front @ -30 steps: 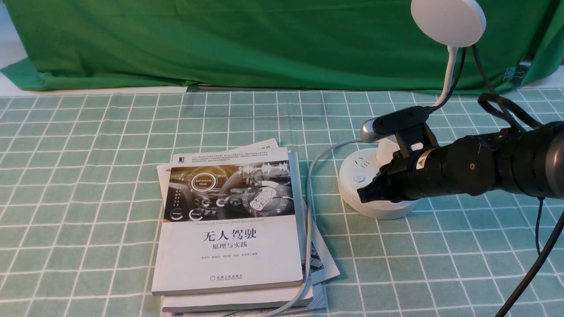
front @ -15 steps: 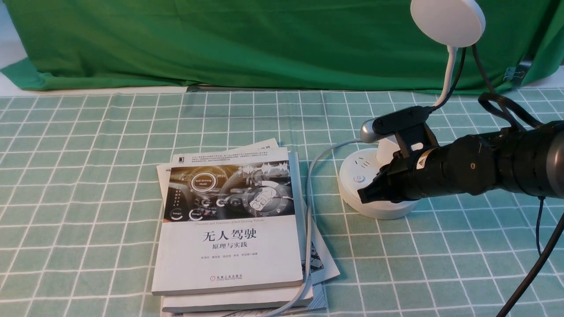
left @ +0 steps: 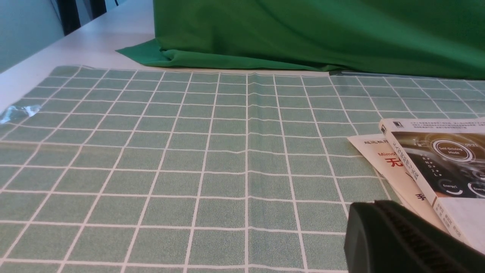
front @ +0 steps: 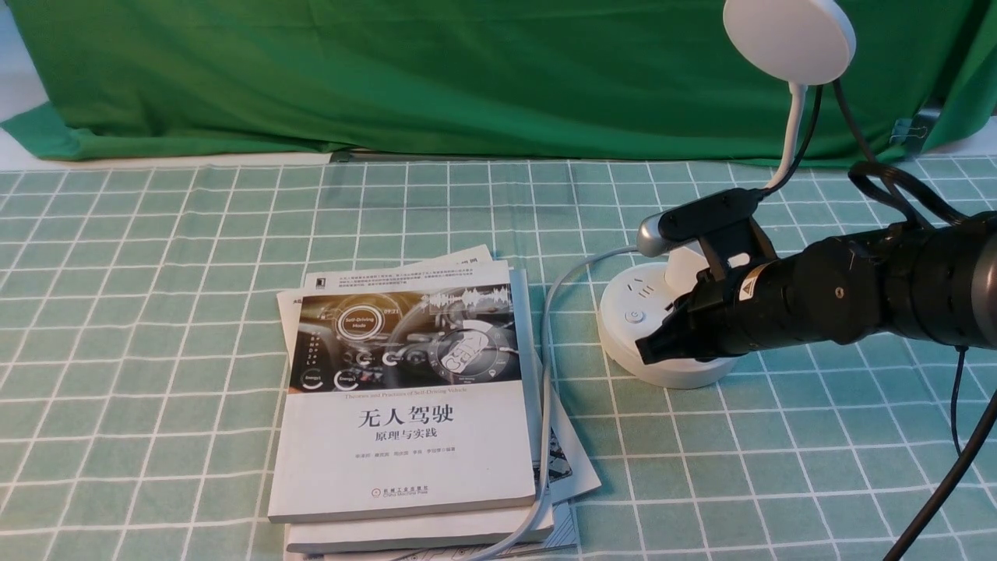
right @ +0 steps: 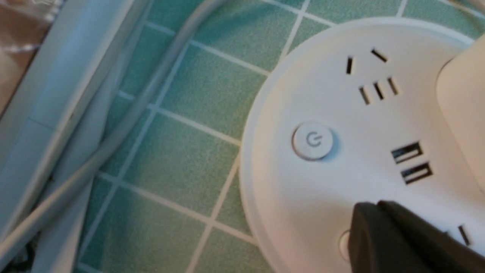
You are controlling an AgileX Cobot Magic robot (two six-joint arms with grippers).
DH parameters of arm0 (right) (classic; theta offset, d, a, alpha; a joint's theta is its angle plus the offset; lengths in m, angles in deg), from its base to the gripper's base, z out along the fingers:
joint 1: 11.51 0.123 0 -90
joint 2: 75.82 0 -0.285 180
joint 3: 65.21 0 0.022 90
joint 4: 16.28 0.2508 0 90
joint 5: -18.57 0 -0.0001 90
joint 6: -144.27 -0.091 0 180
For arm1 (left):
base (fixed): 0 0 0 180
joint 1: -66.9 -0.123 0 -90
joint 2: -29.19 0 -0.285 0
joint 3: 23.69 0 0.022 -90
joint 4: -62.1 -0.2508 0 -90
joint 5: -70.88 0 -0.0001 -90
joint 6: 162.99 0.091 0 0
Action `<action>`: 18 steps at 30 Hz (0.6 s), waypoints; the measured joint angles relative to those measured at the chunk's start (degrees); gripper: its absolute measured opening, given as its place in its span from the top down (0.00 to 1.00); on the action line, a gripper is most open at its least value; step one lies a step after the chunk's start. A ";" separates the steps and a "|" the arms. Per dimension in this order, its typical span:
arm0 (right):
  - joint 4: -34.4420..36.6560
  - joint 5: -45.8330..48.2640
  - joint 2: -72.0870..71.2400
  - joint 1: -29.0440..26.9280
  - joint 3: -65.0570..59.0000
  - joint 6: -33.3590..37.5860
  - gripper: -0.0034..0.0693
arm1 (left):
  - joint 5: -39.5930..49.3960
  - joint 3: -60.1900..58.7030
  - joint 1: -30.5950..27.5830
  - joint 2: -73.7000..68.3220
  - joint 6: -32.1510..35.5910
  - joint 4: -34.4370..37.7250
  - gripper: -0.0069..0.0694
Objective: Turn on the table lamp.
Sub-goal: 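Press the button on the base of the white desk lamp with the right gripper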
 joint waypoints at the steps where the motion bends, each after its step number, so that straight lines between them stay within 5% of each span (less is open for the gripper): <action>1: 0.00 0.00 0.00 0.00 0.00 0.00 0.90 | 0.00 0.00 0.00 0.00 0.00 0.00 0.88; 18: -0.29 2.02 1.70 0.00 1.01 -0.04 0.90 | 0.00 0.00 0.00 0.00 0.00 0.00 0.88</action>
